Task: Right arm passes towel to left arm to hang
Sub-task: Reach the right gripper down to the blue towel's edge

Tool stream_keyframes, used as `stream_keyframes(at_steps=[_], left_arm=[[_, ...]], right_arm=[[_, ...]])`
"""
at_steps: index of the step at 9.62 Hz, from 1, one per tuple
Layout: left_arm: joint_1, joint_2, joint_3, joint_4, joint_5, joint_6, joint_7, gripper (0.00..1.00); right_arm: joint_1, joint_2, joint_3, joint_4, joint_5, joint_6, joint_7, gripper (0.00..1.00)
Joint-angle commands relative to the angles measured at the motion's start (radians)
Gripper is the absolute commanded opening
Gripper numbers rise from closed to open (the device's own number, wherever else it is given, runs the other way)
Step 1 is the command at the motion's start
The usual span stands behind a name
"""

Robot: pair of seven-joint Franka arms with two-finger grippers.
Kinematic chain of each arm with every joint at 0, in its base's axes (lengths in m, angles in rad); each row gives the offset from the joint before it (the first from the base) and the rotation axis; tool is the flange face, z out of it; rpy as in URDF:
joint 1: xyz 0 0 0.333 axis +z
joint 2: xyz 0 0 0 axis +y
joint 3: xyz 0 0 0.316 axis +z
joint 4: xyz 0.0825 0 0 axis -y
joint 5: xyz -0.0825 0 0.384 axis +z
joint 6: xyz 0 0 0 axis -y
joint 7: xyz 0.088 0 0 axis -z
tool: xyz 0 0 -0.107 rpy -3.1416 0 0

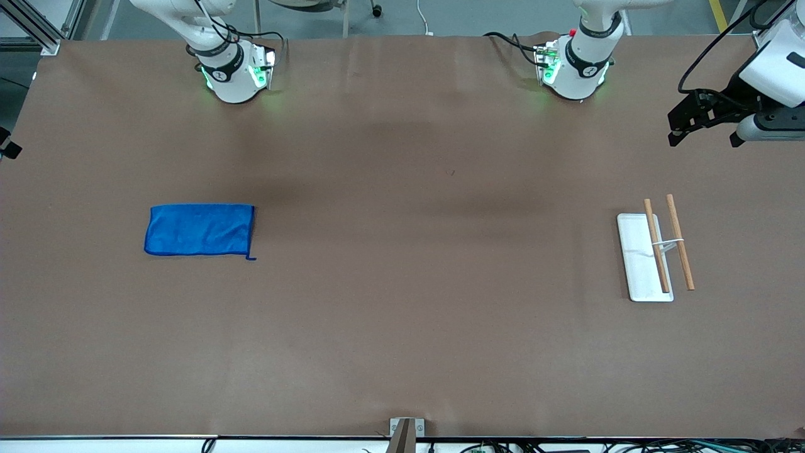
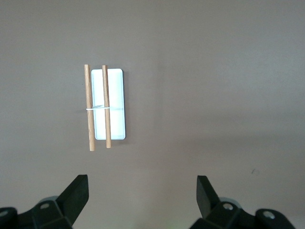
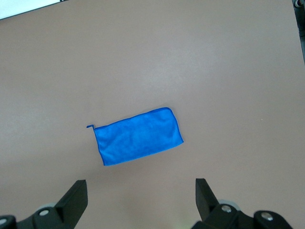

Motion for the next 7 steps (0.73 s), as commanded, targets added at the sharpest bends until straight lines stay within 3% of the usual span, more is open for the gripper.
stream_keyframes(at_steps=[1, 7], left_arm=[[0.006, 0.022, -0.003, -0.005, 0.008, 0.002, 0.008, 1.00], [0.006, 0.050, -0.003, 0.023, -0.003, 0.002, 0.011, 1.00]], right_arm=[[0.003, -0.011, 0.003, -0.005, 0.001, -0.008, 0.017, 1.00], [0.008, -0.005, 0.004, -0.007, -0.002, -0.010, -0.003, 1.00]])
